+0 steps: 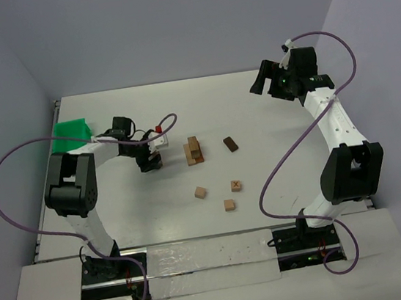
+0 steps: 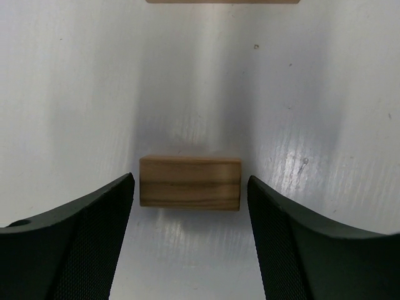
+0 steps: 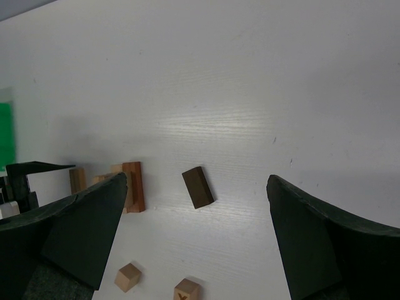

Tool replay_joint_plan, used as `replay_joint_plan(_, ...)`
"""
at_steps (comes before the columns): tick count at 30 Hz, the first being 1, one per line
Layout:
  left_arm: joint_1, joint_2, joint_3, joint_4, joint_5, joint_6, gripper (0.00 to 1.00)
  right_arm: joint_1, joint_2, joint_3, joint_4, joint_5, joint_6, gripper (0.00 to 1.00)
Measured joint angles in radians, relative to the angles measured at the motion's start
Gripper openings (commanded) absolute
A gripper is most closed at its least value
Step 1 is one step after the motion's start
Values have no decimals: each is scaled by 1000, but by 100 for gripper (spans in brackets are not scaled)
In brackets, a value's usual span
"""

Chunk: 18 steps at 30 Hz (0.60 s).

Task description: Build the wood block tower

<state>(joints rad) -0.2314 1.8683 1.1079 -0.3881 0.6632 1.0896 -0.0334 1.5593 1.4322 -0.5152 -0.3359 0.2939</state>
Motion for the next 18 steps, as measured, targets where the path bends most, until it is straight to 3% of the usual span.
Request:
replay_joint_plan(10, 13, 2, 3, 0, 0, 21, 35, 0, 0, 0, 0, -3, 0, 100)
replay_joint_plan(18, 9, -66, 7, -9, 0, -91, 23, 0, 0, -6, 1, -7, -8, 100)
